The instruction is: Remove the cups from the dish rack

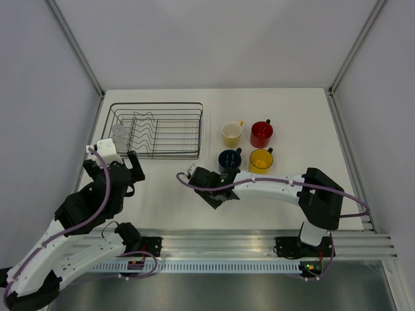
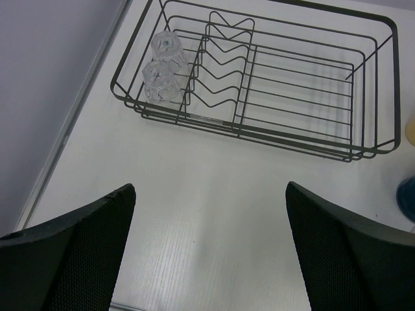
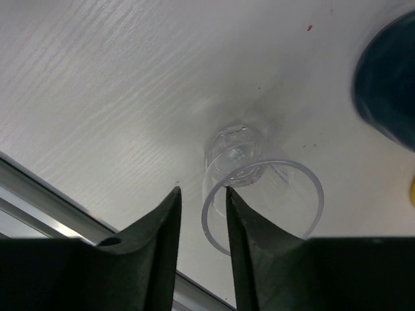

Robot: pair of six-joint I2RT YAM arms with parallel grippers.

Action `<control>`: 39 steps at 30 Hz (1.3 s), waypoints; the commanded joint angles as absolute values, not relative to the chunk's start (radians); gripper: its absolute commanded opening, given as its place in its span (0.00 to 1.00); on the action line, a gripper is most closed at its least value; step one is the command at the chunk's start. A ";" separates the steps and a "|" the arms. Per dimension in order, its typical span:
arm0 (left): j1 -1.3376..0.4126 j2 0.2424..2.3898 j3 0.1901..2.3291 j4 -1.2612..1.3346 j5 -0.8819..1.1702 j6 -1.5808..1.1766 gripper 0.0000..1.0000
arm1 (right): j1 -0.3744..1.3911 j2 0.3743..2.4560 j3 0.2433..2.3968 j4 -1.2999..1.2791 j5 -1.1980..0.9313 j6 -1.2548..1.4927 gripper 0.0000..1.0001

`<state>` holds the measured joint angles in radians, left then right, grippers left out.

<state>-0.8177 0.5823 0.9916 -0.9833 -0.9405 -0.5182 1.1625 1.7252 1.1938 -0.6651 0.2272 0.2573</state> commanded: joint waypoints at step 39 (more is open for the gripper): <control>0.064 1.546 1.397 -0.466 -0.276 -0.216 1.00 | 1.140 0.904 0.773 -0.238 0.609 0.206 0.98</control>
<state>0.0326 1.4555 1.3117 -0.5507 -0.3176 -0.3077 1.1416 0.9386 0.7979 -0.2890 0.5797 0.2264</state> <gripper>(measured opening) 0.994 0.979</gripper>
